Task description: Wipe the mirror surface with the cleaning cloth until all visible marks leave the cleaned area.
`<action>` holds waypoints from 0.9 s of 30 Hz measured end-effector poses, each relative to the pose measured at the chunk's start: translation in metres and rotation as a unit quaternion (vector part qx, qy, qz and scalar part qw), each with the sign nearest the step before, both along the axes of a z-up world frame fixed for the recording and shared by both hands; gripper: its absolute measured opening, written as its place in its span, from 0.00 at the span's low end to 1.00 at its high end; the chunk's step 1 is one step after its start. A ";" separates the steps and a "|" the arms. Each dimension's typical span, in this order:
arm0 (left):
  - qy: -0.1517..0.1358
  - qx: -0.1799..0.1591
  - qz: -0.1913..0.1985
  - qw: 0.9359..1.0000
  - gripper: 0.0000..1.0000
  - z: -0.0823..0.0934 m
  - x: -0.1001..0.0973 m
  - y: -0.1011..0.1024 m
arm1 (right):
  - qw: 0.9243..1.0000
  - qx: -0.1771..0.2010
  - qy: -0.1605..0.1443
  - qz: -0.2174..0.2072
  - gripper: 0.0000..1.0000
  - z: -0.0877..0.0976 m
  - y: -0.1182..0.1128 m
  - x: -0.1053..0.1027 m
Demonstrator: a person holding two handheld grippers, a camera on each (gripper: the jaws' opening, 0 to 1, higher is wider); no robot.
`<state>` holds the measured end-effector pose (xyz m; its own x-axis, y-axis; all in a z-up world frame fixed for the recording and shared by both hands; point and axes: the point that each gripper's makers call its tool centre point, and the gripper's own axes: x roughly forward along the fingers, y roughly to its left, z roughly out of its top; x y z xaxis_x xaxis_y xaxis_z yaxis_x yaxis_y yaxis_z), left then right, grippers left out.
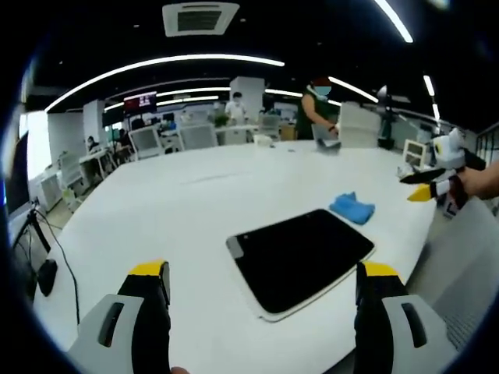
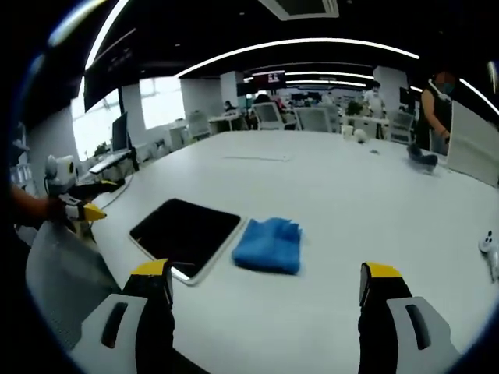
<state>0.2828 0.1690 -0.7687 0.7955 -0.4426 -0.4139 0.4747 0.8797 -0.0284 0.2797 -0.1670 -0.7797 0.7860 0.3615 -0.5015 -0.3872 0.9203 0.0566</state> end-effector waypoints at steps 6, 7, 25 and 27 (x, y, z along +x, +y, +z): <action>0.010 0.012 -0.013 1.000 1.00 -0.005 -0.002 -0.006 | 1.000 -0.010 0.007 0.008 1.00 -0.004 0.000 -0.001; 0.012 0.013 -0.014 1.000 1.00 -0.006 -0.002 -0.005 | 1.000 -0.011 0.007 0.009 1.00 -0.004 0.000 0.000; -0.013 -0.010 0.002 1.000 1.00 0.009 0.000 -0.006 | 0.999 -0.023 0.011 0.021 1.00 -0.008 -0.001 0.000; -0.018 -0.006 -0.004 1.000 1.00 0.009 0.000 -0.008 | 1.000 -0.005 0.002 0.009 1.00 -0.004 -0.006 0.003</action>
